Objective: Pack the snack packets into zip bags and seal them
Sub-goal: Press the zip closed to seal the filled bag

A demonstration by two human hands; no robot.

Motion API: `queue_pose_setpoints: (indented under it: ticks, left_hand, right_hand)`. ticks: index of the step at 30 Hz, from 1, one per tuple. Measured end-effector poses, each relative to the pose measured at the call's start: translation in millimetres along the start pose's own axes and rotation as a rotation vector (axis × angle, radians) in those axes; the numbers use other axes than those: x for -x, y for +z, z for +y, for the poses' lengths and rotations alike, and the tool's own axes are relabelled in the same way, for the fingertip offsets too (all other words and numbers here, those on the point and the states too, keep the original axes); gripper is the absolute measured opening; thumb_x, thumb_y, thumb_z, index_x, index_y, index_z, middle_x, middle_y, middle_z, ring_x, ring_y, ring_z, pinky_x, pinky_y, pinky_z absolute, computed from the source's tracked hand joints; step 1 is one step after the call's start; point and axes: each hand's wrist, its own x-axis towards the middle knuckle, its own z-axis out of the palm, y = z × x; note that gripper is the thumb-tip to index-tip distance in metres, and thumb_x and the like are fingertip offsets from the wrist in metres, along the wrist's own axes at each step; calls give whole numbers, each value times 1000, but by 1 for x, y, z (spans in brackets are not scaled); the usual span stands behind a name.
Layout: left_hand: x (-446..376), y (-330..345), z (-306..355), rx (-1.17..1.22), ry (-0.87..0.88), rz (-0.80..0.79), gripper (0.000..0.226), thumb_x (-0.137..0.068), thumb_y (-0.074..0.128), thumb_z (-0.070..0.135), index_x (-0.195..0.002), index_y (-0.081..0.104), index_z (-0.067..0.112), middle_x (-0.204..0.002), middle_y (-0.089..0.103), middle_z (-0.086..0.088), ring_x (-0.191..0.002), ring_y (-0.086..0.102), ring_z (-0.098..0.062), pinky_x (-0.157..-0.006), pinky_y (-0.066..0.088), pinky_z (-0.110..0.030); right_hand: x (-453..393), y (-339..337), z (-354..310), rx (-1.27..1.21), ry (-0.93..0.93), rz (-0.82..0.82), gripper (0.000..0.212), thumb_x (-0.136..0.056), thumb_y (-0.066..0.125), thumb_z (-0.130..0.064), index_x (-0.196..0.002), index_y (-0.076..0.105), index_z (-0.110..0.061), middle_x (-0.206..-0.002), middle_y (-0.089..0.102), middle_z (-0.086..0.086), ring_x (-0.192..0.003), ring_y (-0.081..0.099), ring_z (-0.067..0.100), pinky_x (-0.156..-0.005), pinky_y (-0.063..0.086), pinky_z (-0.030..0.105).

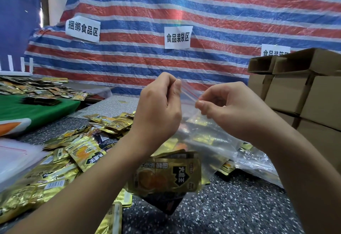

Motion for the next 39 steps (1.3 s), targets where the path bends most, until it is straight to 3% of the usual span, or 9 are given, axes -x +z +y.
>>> queue_pose_setpoints:
  ticks: [7, 15, 21, 25, 27, 31, 34, 36, 39]
  left_hand:
    - [0, 1, -2, -13, 9, 13, 26, -103, 48, 15, -80, 53, 5, -59, 44, 6, -53, 38, -8, -51, 28, -16]
    - [0, 1, -1, -7, 7, 18, 26, -103, 48, 15, -80, 54, 3, -58, 43, 6, -52, 37, -9, -49, 26, -18]
    - [1, 1, 0, 51, -18, -28, 24, -102, 49, 13, -81, 55, 3, -58, 44, 6, -51, 37, -8, -49, 26, -19]
    - [2, 1, 3, 179, -76, -85, 24, -101, 50, 12, -81, 58, 2, -60, 48, 0, -52, 38, -7, -49, 30, -28]
    - [1, 0, 3, 256, -127, -78, 25, -102, 50, 14, -80, 58, 4, -62, 49, -8, -55, 39, -13, -51, 32, -35]
    - [0, 0, 2, 293, -150, -72, 26, -102, 51, 13, -82, 58, -2, -62, 46, -10, -55, 37, -15, -51, 31, -35]
    - [4, 2, 3, 189, -90, -57, 23, -100, 53, 10, -81, 60, 1, -58, 48, -5, -51, 37, -6, -48, 28, -21]
    - [6, 2, 4, 114, -54, -16, 22, -99, 53, 10, -79, 60, 4, -59, 47, 6, -52, 39, -6, -50, 29, -19]
    - [9, 3, 3, 46, -10, 35, 21, -97, 54, 9, -77, 59, 4, -62, 49, 3, -56, 42, -12, -53, 33, -30]
  right_hand:
    - [-1, 1, 1, -2, -33, 38, 15, -92, 70, -25, -79, 74, -21, -67, 71, -3, -64, 65, 15, -65, 53, 34]
    - [2, 2, 3, 27, -52, 49, 15, -93, 68, -26, -80, 74, -21, -67, 70, -4, -65, 66, 16, -68, 57, 43]
    - [-3, 2, -2, 12, -57, 14, 18, -91, 67, -34, -78, 71, -23, -66, 68, -9, -56, 56, 1, -54, 45, 19]
    - [-10, 5, -13, -32, -57, 4, 15, -93, 66, -34, -85, 72, -23, -76, 72, -1, -73, 67, 15, -72, 56, 39]
    - [-13, 6, -16, -36, -58, 2, 16, -93, 67, -33, -82, 71, -23, -75, 72, 3, -74, 67, 20, -74, 55, 44]
    - [-14, 9, -18, -24, -41, 23, 20, -93, 67, -30, -76, 68, -21, -72, 70, 4, -60, 60, 14, -62, 51, 35]
    - [-14, 10, -17, -11, -15, 59, 20, -92, 69, -30, -74, 70, -22, -69, 70, 1, -57, 59, 10, -58, 47, 28]
    - [-11, 11, -15, -34, 10, 72, 20, -91, 70, -31, -74, 71, -21, -68, 71, 1, -62, 65, 16, -59, 51, 34]
    - [-4, 12, -11, -90, 23, 66, 20, -91, 70, -29, -73, 72, -20, -68, 71, 6, -63, 67, 22, -61, 53, 37]
